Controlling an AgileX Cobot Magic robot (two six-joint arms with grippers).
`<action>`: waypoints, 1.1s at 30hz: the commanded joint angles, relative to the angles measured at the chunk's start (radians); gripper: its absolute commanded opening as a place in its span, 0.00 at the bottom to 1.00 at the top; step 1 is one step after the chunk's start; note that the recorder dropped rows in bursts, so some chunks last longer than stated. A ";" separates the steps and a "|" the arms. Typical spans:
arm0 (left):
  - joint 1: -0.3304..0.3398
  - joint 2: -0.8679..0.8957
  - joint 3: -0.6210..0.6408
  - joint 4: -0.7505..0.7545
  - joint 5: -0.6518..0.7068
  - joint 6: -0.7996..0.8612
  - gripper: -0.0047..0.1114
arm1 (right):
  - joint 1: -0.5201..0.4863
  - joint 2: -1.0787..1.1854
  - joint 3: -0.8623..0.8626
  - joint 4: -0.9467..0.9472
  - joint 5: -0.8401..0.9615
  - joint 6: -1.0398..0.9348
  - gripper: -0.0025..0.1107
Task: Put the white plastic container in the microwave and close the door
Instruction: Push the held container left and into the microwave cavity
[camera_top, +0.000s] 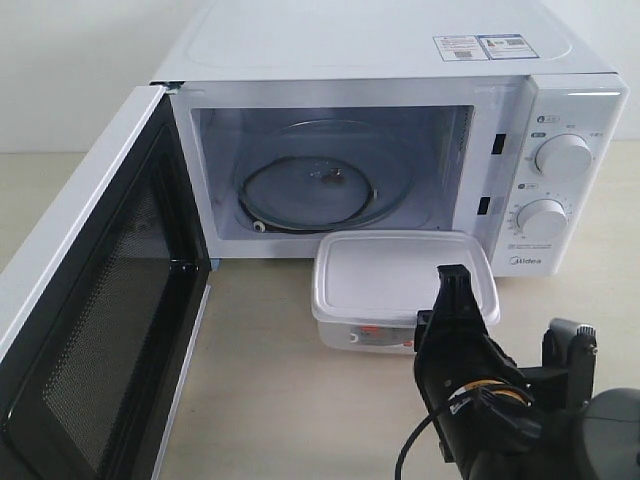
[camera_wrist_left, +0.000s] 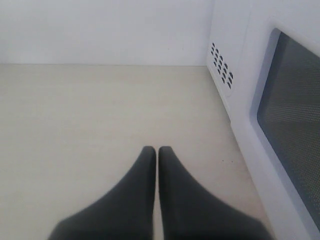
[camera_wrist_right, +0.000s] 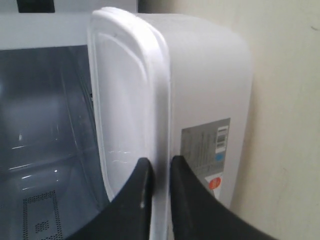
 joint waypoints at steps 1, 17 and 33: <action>-0.002 -0.003 0.004 -0.008 -0.009 0.000 0.08 | 0.001 -0.001 0.003 -0.059 -0.039 -0.018 0.02; -0.002 -0.003 0.004 -0.008 -0.009 0.000 0.08 | 0.079 -0.003 0.003 -0.153 -0.136 -0.006 0.02; -0.002 -0.003 0.004 -0.008 -0.008 0.000 0.08 | 0.088 -0.003 -0.012 -0.153 -0.211 0.025 0.02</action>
